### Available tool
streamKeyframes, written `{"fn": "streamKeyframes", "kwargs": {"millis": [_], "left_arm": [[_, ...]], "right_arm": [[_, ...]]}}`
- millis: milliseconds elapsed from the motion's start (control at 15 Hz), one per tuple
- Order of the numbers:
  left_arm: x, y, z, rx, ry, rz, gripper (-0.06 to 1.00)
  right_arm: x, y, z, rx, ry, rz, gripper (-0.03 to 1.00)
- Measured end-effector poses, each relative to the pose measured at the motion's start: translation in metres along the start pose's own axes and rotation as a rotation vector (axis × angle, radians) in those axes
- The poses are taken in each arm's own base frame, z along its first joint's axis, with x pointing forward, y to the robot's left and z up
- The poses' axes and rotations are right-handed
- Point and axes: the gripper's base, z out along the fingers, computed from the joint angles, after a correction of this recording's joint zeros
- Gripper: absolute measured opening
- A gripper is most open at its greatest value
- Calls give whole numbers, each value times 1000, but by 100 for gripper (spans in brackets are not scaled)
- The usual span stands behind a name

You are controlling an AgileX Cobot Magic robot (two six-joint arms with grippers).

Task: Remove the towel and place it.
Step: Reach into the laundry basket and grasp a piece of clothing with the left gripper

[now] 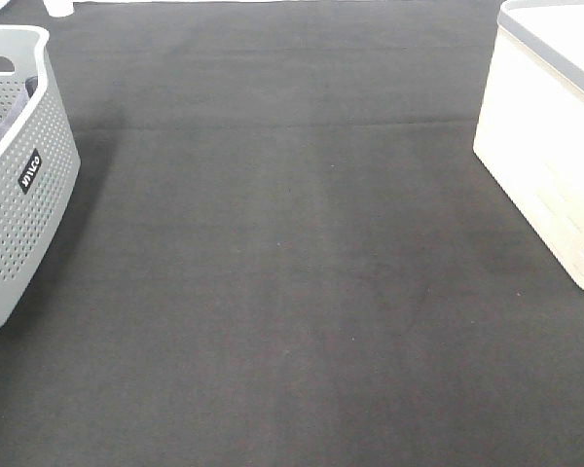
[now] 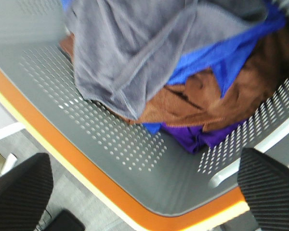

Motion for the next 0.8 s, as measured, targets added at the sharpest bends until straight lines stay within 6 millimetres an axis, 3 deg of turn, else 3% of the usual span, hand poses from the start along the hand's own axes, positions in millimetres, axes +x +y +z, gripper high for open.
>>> {"fn": "streamKeyframes", "kwargs": {"millis": [200, 400, 600, 800], "left_arm": [[4, 19, 48, -1, 107, 53, 97], [-9, 34, 96, -79, 112, 141, 97], [-24, 35, 140, -81, 73, 175, 96], [-28, 30, 166, -38, 84, 209, 91]], "right_arm": [[0, 0, 0, 0, 0, 0, 84], [0, 0, 0, 0, 0, 0, 84], [0, 0, 0, 0, 0, 0, 84], [0, 0, 0, 0, 0, 0, 84]]}}
